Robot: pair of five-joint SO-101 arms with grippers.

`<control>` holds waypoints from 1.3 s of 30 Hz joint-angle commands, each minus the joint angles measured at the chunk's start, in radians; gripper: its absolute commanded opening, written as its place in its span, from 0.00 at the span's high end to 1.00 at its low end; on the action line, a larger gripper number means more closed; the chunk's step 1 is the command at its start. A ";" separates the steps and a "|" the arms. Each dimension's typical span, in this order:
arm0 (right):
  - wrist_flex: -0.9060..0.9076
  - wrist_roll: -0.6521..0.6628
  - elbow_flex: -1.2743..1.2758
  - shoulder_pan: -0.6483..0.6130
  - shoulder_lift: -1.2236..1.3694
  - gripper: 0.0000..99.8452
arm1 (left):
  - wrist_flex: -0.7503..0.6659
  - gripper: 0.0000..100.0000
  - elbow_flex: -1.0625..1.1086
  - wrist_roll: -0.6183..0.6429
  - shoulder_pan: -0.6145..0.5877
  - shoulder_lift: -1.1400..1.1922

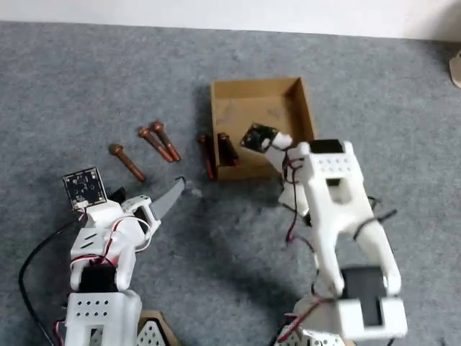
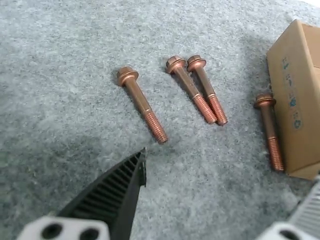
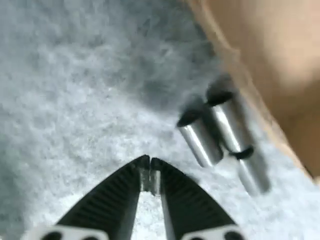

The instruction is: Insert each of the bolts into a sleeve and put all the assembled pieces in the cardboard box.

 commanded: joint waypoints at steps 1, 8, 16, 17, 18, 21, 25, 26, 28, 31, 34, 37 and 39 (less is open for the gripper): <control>-0.001 -0.052 0.028 -0.019 -0.182 0.99 | 0.005 0.55 -0.064 -0.008 -0.015 -0.010; -0.001 -0.043 0.045 -0.015 -0.226 0.91 | 0.005 0.55 -0.062 -0.008 -0.015 -0.010; 0.001 0.187 0.039 0.012 -0.160 0.73 | 0.005 0.55 -0.061 -0.009 -0.015 -0.010; 0.001 0.215 0.039 0.012 -0.139 0.73 | 0.005 0.55 -0.061 -0.009 -0.015 -0.010; 0.001 0.239 0.039 0.012 -0.114 0.73 | 0.005 0.55 -0.061 -0.012 -0.015 -0.010; -0.001 0.307 0.038 0.012 -0.031 0.73 | 0.002 0.55 -0.056 -0.071 -0.010 -0.010; -0.024 0.376 0.027 0.022 0.087 0.73 | -0.002 0.55 -0.056 -0.080 -0.010 -0.010; -0.053 0.388 0.018 0.030 0.119 0.73 | -0.002 0.55 -0.056 -0.080 -0.010 -0.010; -0.124 0.390 0.005 0.051 0.191 0.73 | -0.003 0.55 -0.056 -0.080 -0.010 -0.010; -0.209 0.388 -0.001 0.076 0.334 0.73 | -0.003 0.55 -0.056 -0.080 -0.008 -0.010; -0.228 0.387 -0.005 0.085 0.455 0.83 | -0.003 0.55 -0.054 -0.080 -0.008 -0.010; -0.228 0.377 -0.007 0.084 0.458 0.99 | -0.003 0.55 -0.054 -0.081 -0.008 -0.010; -0.228 0.318 -0.005 0.082 0.418 0.99 | -0.002 0.55 -0.054 -0.081 -0.010 -0.010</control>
